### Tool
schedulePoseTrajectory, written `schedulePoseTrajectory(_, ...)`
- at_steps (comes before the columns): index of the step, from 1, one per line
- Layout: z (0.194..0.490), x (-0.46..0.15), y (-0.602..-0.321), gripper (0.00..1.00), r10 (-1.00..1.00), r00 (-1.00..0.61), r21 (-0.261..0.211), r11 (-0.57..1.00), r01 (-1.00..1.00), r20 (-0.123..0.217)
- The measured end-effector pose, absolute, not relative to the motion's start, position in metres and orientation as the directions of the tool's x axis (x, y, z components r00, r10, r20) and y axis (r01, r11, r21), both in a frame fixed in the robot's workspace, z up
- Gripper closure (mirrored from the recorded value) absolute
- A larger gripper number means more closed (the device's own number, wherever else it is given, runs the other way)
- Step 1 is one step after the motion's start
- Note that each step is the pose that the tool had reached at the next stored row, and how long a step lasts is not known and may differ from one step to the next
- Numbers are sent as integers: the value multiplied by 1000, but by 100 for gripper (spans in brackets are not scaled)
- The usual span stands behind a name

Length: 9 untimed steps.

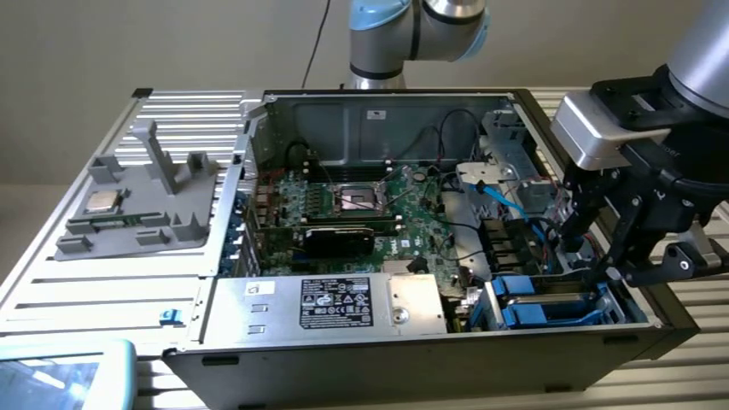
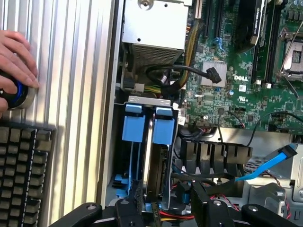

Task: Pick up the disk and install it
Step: 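Insert the first disk wire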

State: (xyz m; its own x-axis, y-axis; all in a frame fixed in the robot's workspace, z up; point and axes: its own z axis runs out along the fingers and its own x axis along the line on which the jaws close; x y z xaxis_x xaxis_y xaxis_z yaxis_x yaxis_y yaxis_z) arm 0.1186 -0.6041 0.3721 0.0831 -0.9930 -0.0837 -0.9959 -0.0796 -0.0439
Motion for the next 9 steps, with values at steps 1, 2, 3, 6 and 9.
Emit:
schedulePoseTrajectory(1, 372, 119, -605, 47, -993, 84, -43, -80, -996, -88)
schedulePoseTrajectory(2, 371, 119, -606, 47, -992, 85, -43, -81, -996, -91)
schedulePoseTrajectory(3, 371, 119, -607, 47, -992, 86, -43, -82, -996, -93)
schedulePoseTrajectory(6, 371, 120, -611, 47, -992, 90, -43, -86, -995, -93)
schedulePoseTrajectory(9, 371, 121, -613, 47, -991, 98, -42, -94, -995, -93)
